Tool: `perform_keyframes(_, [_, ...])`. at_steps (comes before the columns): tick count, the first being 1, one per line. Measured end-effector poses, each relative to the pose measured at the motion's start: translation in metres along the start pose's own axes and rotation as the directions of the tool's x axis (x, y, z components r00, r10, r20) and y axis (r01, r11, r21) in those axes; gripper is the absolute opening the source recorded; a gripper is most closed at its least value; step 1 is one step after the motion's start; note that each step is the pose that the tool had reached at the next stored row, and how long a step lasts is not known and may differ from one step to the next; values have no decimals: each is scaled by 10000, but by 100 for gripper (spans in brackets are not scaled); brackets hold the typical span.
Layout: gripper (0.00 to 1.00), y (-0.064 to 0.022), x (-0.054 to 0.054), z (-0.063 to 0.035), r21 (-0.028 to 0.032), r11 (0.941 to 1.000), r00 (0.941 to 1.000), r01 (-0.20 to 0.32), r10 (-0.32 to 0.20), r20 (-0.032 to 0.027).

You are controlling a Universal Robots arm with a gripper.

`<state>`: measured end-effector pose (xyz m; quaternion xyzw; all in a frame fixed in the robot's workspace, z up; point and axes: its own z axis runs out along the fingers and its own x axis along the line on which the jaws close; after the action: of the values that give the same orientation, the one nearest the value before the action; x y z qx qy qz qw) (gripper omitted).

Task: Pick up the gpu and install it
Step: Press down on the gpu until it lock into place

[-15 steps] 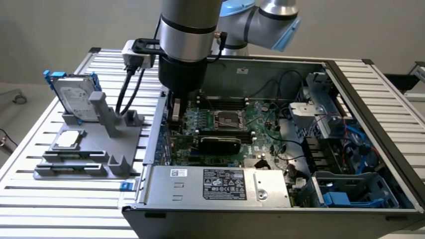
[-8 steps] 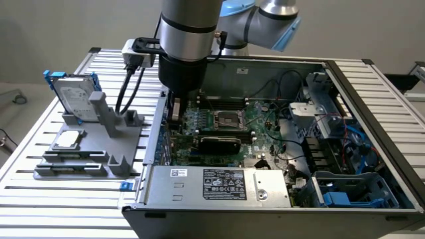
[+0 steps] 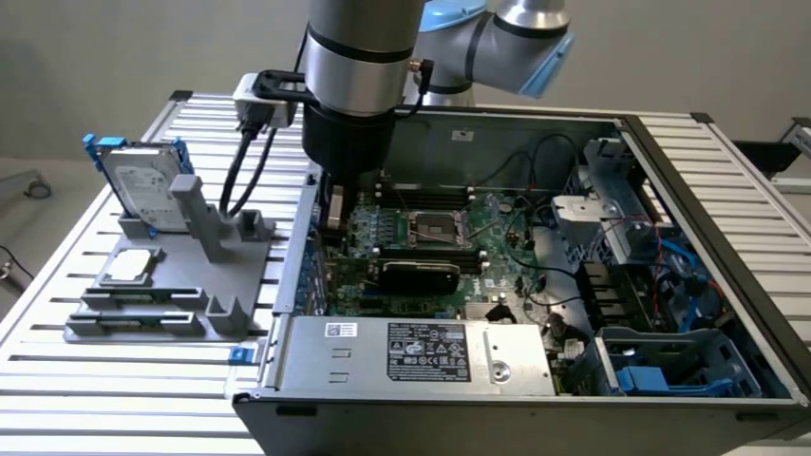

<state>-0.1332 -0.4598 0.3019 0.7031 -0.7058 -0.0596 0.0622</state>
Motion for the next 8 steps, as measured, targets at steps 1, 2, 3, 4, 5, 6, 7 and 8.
perform_keyframes(1, [11, 0, -1, 0, -1, 10000, 10000, -20, 20, 4])
perform_keyframes(2, [11, 0, -2, 0, -3, 10000, 10000, -45, 45, 8])
perform_keyframes(3, [11, 0, -2, 0, -4, 10000, 10000, -71, 71, 13])
perform_keyframes(4, [11, 0, -3, 0, -4, 10000, 9999, -99, 99, 18])
perform_keyframes(5, [11, 0, -3, 1, -6, 9999, 9999, -125, 125, 24])
perform_keyframes(6, [11, 0, -3, 1, -8, 9999, 9999, -153, 153, 28])
perform_keyframes(7, [11, 0, -3, 0, -10, 9998, 9998, -181, 181, 32])
perform_keyframes(8, [11, 0, -3, -1, -14, 9998, 9998, -209, 209, 36])
